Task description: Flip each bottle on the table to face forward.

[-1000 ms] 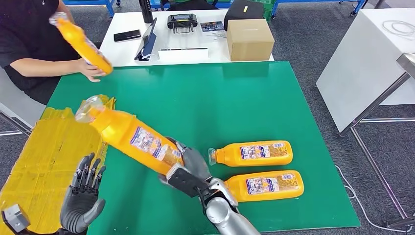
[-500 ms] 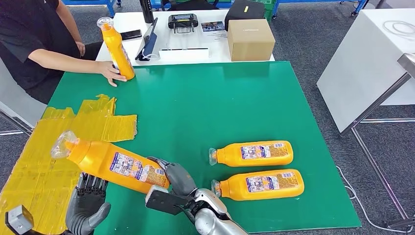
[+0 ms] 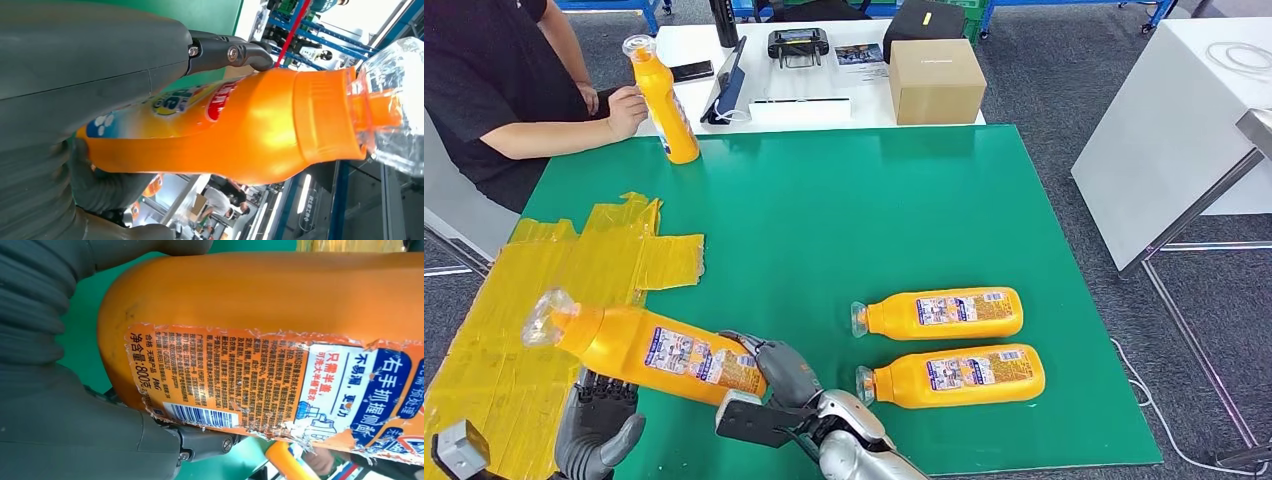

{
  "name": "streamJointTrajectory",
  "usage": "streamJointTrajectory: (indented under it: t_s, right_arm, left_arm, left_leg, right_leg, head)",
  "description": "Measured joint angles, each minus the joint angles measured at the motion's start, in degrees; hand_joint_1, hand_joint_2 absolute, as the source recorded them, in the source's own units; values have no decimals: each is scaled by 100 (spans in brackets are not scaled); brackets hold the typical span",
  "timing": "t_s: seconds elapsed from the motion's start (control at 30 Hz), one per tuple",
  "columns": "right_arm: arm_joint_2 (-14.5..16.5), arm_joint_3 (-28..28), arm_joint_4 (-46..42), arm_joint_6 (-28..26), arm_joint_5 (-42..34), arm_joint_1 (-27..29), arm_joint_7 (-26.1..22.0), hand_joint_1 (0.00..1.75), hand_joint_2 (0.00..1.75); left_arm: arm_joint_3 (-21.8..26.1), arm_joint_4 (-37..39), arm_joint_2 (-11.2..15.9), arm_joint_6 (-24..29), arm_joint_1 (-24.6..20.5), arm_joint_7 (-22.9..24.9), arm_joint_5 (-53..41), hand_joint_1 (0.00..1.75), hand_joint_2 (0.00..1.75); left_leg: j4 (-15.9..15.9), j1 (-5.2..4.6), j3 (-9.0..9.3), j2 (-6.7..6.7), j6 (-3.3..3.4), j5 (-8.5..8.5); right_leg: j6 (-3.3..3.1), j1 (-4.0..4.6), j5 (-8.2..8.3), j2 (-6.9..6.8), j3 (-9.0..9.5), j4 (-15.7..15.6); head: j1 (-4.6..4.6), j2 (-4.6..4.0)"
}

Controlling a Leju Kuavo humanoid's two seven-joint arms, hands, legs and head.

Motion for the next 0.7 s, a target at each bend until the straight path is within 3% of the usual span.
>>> streamJointTrajectory:
  t_s: [0.3,0.57,0.7]
  right_arm:
    - [3,927,111,-8,-622,-250,212,175,175]
    - [13,1466,116,-36,-903,-403,284,175,175]
    - [34,1687,127,-103,-1152,-498,355,175,175]
  left_arm:
    - [-46,-13,-1,561,-21,-257,-916,0,175]
    - [-85,-13,0,650,-25,-374,-1068,2,175]
    - [-99,-13,0,673,-23,-414,-1102,167,175]
  left_leg:
    - [0,1,0,0,0,0]
    - [0,0,0,0,0,0]
    - [0,0,0,0,0,0]
  right_leg:
    - [0,0,0,0,-2,0]
    - [0,0,0,0,-2,0]
    - [0,0,0,0,-2,0]
  head:
    - [0,0]
    - [-1,0]
    - [-1,0]
